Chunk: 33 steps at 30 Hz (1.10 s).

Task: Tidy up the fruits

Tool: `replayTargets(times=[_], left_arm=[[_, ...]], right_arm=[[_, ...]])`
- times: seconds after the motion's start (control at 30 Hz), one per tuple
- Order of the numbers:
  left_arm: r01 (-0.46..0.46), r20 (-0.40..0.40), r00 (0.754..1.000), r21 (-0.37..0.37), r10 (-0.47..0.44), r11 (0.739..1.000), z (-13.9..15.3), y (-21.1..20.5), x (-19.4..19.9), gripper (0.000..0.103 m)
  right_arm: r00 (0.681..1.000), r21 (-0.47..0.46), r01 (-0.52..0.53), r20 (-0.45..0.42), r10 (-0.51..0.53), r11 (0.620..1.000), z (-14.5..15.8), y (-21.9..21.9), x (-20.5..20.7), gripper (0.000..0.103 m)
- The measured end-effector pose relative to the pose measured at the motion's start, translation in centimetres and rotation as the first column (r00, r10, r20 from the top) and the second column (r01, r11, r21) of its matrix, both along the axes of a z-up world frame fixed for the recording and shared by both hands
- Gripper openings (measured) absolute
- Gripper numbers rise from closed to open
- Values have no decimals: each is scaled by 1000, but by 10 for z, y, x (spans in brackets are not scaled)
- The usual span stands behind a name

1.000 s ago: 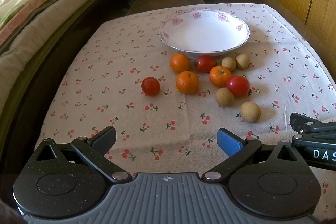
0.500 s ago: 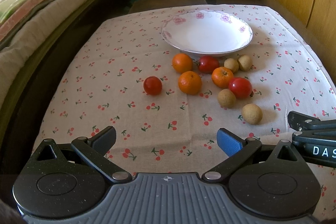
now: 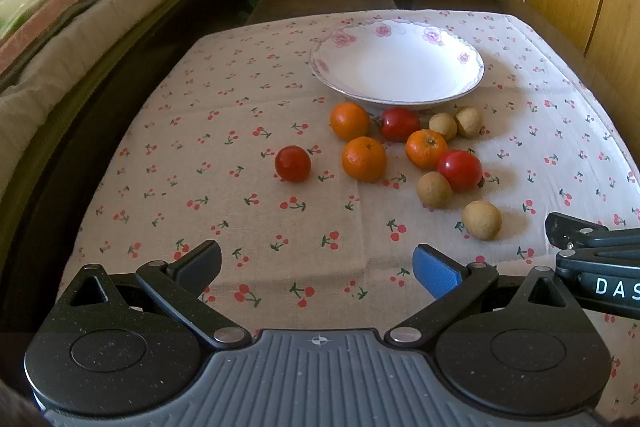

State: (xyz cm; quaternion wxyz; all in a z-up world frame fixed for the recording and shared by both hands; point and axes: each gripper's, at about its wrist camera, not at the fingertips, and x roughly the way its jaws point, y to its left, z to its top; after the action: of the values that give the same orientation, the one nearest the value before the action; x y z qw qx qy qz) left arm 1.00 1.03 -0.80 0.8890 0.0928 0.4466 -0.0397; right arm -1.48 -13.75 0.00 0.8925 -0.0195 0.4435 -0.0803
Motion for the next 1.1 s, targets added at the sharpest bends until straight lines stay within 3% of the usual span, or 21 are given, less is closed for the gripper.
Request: replayTargets(times=[0.43,0.6,0.9,1.1], left_arm=[[-7,-9,1000,-77,6,997,2,11,4,102],[-9,-11,1000,-103,8,995,1,17,5,102],[23,-8,1000,-139,-24,990,3,25,2,95],[22,-5,1000,-130,-22,991,2,32,2,94]], right_arm=[[997,67,-73,3,72,995,2,2,4,79],[991,108,-132,-2,133,985,0,8,9,60],[965,143,-262,9,264,954,-5,20,20,43],[940,170,-335,-1,341,927,-10,28,28,39]])
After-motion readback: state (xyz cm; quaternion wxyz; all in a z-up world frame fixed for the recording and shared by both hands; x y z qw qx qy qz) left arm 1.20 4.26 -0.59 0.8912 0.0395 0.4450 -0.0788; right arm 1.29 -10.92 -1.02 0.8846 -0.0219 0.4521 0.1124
